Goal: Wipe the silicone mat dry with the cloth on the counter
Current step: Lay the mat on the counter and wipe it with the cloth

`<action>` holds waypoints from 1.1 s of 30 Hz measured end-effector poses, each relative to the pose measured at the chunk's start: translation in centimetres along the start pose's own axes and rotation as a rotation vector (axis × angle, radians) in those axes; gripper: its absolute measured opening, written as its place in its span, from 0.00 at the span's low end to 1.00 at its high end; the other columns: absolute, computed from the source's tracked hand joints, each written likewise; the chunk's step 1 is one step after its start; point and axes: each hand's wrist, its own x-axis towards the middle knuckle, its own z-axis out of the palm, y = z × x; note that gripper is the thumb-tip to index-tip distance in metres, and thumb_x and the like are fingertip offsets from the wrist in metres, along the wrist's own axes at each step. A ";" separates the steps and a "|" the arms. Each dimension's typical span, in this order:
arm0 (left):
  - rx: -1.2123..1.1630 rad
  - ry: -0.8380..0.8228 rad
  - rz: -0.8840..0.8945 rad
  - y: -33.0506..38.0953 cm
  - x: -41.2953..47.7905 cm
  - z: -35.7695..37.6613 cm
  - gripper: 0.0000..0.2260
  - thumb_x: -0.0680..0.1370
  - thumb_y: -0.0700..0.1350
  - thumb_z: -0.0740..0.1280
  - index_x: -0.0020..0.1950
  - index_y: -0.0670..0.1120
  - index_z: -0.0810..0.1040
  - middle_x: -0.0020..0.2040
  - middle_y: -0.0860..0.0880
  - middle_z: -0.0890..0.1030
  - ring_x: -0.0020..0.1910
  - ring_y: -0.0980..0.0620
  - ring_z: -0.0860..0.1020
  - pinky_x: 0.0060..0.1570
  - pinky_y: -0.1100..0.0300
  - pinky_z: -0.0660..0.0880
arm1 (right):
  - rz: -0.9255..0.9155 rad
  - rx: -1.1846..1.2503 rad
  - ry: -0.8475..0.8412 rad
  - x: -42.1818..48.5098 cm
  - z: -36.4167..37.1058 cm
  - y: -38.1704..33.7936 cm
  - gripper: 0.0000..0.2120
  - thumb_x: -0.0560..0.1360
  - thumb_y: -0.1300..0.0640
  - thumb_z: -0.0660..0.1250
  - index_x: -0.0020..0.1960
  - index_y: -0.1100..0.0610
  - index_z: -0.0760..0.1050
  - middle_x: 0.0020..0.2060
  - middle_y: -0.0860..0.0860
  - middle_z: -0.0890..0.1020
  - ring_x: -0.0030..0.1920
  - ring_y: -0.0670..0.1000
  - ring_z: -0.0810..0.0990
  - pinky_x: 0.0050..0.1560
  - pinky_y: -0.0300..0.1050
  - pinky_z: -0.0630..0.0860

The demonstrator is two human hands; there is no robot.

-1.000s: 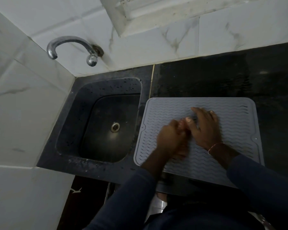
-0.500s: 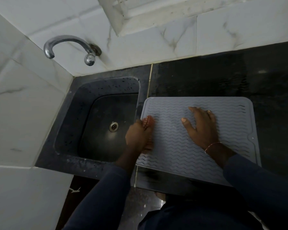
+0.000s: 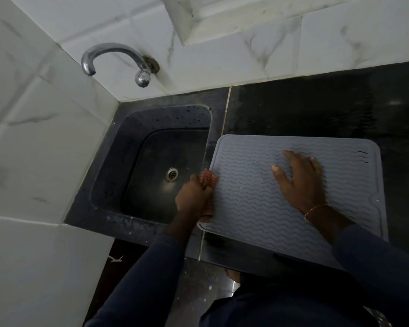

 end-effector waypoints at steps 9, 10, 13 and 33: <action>-0.256 -0.265 0.320 5.5 -4.1 2.5 0.14 0.73 0.50 0.69 0.57 0.49 0.75 0.49 0.49 0.82 0.46 0.49 0.80 0.49 0.50 0.78 | 0.013 -0.034 -0.019 0.2 0.1 0.2 0.32 0.76 0.33 0.52 0.70 0.54 0.68 0.67 0.54 0.75 0.70 0.53 0.70 0.75 0.58 0.53; -0.217 -0.253 0.315 5.7 -4.2 2.7 0.16 0.73 0.50 0.69 0.60 0.50 0.74 0.51 0.49 0.82 0.48 0.49 0.79 0.50 0.50 0.78 | 0.013 -0.032 -0.018 0.2 0.1 0.2 0.32 0.76 0.33 0.52 0.70 0.54 0.68 0.67 0.54 0.75 0.69 0.53 0.70 0.75 0.58 0.53; -0.134 -0.226 0.272 4.7 -2.6 2.5 0.17 0.73 0.54 0.68 0.59 0.51 0.74 0.51 0.49 0.81 0.48 0.49 0.79 0.50 0.50 0.77 | 0.019 -0.030 -0.015 0.2 0.2 0.2 0.33 0.76 0.33 0.51 0.70 0.54 0.68 0.67 0.54 0.75 0.70 0.53 0.70 0.75 0.58 0.53; -0.098 -0.249 0.231 4.3 -1.6 1.8 0.19 0.73 0.54 0.69 0.61 0.50 0.73 0.51 0.49 0.80 0.49 0.48 0.79 0.51 0.51 0.78 | 0.009 0.001 -0.023 0.0 -0.1 0.1 0.31 0.76 0.34 0.54 0.70 0.53 0.67 0.67 0.52 0.75 0.70 0.51 0.69 0.76 0.55 0.51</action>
